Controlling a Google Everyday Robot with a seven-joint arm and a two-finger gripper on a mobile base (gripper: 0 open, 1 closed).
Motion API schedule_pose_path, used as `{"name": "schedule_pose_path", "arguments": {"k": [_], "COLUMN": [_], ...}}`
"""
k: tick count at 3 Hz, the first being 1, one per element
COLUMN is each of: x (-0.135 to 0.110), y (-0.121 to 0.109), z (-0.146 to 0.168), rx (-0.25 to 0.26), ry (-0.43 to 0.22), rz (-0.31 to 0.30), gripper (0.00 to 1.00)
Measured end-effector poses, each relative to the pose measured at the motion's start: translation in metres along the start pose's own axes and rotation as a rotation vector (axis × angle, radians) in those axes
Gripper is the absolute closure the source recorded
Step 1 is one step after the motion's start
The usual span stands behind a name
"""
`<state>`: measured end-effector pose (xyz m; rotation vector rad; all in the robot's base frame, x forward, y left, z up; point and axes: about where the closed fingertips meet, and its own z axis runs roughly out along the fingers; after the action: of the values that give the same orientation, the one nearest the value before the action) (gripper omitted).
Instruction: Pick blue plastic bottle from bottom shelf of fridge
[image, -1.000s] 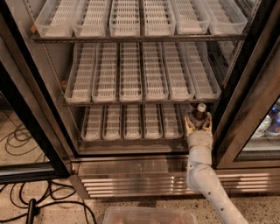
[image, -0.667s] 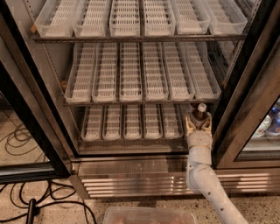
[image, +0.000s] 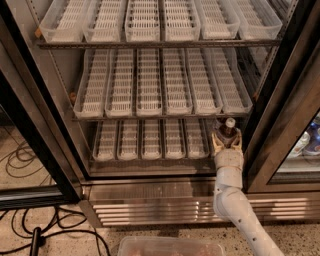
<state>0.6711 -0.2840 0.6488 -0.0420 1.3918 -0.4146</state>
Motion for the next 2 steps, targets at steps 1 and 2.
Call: {"name": "schedule_pose_path", "arguments": {"k": [1,2], "x": [-0.0143,-0.0234], "y": [-0.0148,-0.0197], "z": [-0.021,-0.0292], "rx": [-0.004,-0.008], "ry": [-0.012,-0.028], "rz": [0.049,0.067], "gripper": [1.0,1.0]}}
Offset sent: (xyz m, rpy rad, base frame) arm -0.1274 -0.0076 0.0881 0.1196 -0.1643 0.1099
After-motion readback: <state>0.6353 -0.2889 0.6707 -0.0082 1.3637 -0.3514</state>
